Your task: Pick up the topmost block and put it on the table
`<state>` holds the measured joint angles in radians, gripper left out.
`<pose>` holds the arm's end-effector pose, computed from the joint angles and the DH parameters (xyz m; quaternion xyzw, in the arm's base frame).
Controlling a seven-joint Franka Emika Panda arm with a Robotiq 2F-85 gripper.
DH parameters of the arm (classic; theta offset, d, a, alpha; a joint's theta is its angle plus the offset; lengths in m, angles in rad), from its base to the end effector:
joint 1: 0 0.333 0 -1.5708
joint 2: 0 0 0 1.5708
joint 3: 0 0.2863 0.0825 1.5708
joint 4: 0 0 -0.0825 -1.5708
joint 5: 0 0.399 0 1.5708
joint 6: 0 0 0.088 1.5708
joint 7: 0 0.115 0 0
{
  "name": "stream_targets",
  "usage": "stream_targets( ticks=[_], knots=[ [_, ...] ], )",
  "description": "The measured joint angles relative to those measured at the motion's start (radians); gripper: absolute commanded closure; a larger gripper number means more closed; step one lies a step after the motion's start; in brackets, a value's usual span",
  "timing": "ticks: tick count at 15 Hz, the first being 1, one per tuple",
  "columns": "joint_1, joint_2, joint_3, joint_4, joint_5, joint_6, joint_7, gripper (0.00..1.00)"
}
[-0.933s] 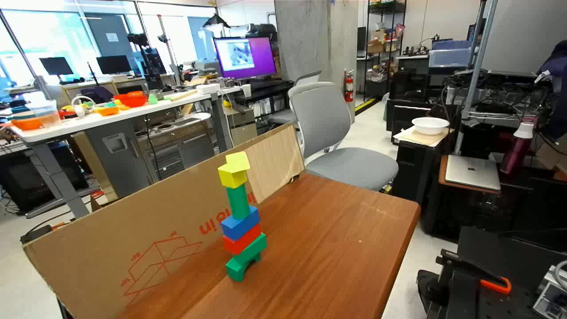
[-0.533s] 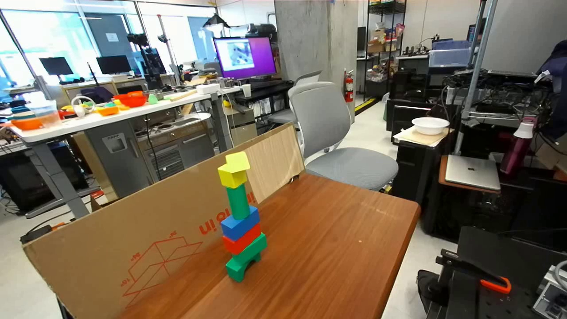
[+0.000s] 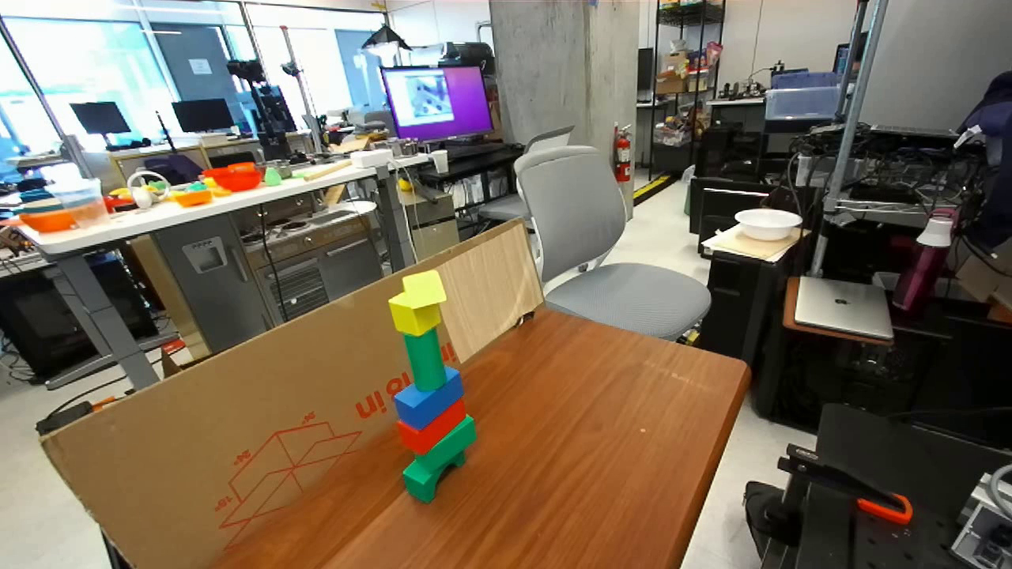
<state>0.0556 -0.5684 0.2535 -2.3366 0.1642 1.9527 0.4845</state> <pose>0.4077 0.1516 0.5157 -0.9884 0.1245 -0.0758 0.0420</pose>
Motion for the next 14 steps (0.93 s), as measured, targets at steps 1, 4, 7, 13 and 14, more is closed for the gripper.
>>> stream_targets(
  ticks=[1, 4, 7, 13, 14],
  knots=[
    [0.0, 0.0, 0.0, -0.001, 0.0, -0.001, 0.0, 0.0],
    [-0.004, 0.02, -0.002, 0.001, 0.0, -0.004, 0.016, 0.0],
    [-0.018, 0.084, -0.009, 0.027, 0.0, 0.003, 0.056, 0.0],
    [-0.058, 0.263, -0.014, 0.14, -0.028, 0.079, 0.181, 0.0],
    [-0.058, 0.294, -0.015, 0.162, -0.036, 0.094, 0.207, 0.0]
  ],
)
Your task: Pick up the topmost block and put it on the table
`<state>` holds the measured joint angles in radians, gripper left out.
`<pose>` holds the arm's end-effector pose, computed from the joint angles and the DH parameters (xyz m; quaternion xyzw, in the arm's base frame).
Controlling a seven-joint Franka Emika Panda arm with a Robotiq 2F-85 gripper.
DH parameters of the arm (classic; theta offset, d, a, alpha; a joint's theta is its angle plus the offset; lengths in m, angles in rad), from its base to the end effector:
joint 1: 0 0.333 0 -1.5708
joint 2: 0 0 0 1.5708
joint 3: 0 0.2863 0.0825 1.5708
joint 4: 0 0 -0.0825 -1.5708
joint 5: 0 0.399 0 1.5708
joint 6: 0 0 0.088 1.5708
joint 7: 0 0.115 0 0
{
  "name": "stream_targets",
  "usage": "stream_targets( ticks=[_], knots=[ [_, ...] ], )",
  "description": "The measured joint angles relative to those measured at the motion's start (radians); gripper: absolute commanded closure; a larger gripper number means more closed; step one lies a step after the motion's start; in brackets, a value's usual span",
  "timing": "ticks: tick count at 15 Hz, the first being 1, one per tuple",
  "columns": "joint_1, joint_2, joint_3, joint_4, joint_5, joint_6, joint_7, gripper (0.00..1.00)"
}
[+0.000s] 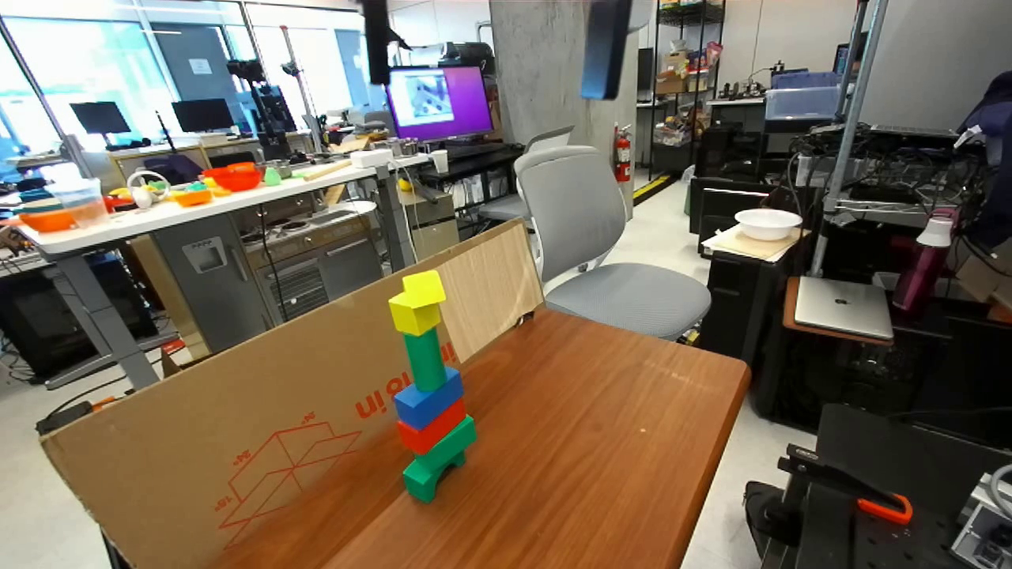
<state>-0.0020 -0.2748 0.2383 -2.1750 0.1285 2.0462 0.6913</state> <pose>0.4939 0.1320 0.4749 -0.9649 0.2516 -0.0506 0.0552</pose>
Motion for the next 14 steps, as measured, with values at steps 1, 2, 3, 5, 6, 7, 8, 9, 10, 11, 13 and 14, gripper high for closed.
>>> stream_targets(
  ticks=[1, 2, 3, 5, 6, 7, 8, 9, 10, 11, 13, 14],
  knots=[
    [0.0, 0.03, -0.002, 0.023, -0.006, 0.012, 0.026, 0.0],
    [0.0, 0.059, -0.005, 0.046, -0.013, 0.02, 0.052, 0.0],
    [0.0, 0.089, -0.009, 0.072, -0.023, 0.025, 0.077, 0.0],
    [0.001, 0.145, -0.017, 0.123, -0.045, 0.036, 0.116, 0.0],
    [0.002, 0.172, -0.022, 0.15, -0.06, 0.037, 0.133, 0.0],
    [0.004, 0.199, -0.026, 0.176, -0.075, 0.037, 0.152, 0.0],
    [0.006, 0.226, -0.031, 0.202, -0.094, 0.037, 0.174, 0.0],
    [0.008, 0.253, -0.036, 0.227, -0.113, 0.036, 0.193, 0.0],
    [0.011, 0.281, -0.043, 0.252, -0.131, 0.035, 0.209, 0.0],
    [0.014, 0.309, -0.051, 0.277, -0.145, 0.034, 0.22, 0.0],
    [0.022, 0.366, -0.067, 0.326, -0.158, 0.032, 0.224, 0.0],
    [0.028, 0.393, -0.077, 0.351, -0.16, 0.03, 0.224, 0.0]
  ],
)
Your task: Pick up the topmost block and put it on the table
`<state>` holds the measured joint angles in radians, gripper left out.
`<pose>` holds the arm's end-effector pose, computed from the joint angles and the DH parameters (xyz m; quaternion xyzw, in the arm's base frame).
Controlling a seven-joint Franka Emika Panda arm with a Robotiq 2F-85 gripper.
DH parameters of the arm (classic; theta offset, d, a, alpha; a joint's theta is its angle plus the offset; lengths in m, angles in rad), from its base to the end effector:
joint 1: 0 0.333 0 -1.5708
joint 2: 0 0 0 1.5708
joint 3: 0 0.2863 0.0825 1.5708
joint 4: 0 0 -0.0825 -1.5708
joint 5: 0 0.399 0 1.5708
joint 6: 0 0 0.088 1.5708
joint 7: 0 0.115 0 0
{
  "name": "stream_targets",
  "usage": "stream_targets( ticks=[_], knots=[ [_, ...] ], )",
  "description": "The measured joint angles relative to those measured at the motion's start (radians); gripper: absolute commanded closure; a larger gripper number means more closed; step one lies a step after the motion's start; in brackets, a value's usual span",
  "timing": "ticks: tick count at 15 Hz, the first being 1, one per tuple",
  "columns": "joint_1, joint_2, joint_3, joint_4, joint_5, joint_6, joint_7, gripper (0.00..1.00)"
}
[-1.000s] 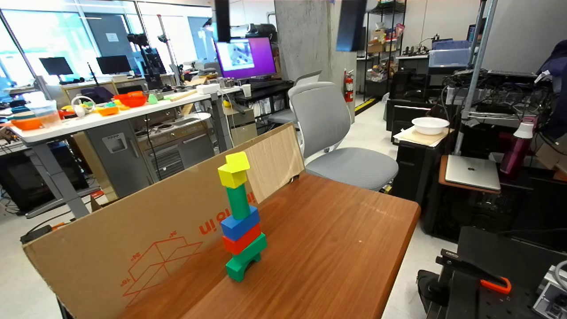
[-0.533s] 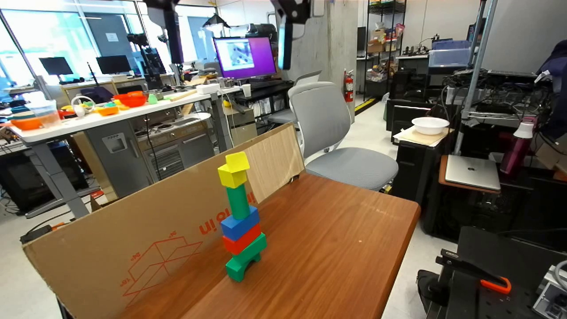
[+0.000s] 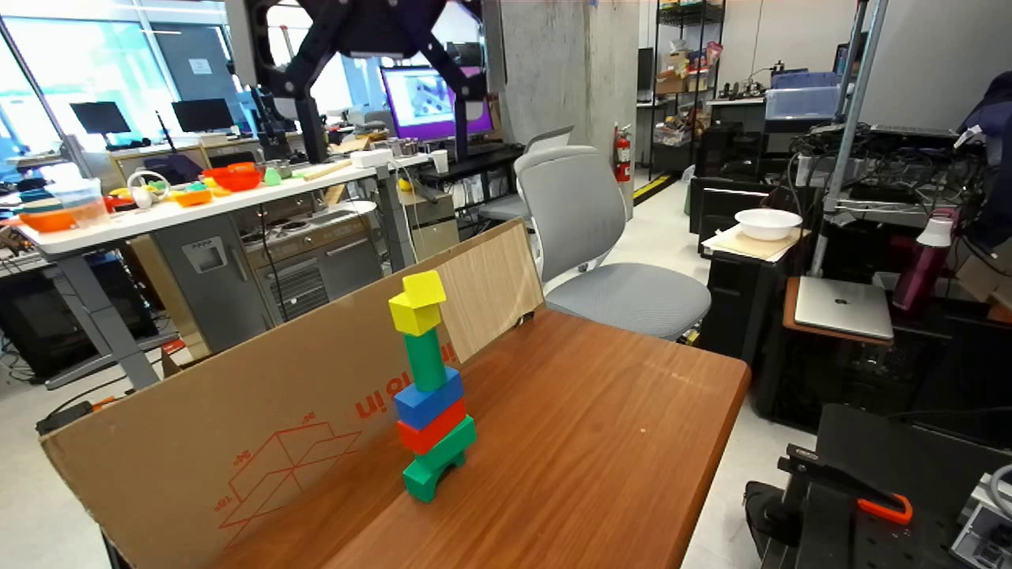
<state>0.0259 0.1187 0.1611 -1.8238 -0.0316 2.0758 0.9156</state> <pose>0.6099 0.1108 0.4381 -0.9342 0.3503 -0.0600 0.0312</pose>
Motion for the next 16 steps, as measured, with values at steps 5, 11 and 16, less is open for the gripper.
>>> stream_targets(
  ticks=[5, 11, 16],
  knots=[
    [0.04, 0.119, -0.044, 0.115, -0.002, -0.025, 0.0, 0.0],
    [0.086, 0.218, -0.085, 0.215, -0.005, -0.093, 0.0, 0.0],
    [0.111, 0.285, -0.115, 0.28, -0.008, -0.173, 0.017, 0.0]
  ],
)
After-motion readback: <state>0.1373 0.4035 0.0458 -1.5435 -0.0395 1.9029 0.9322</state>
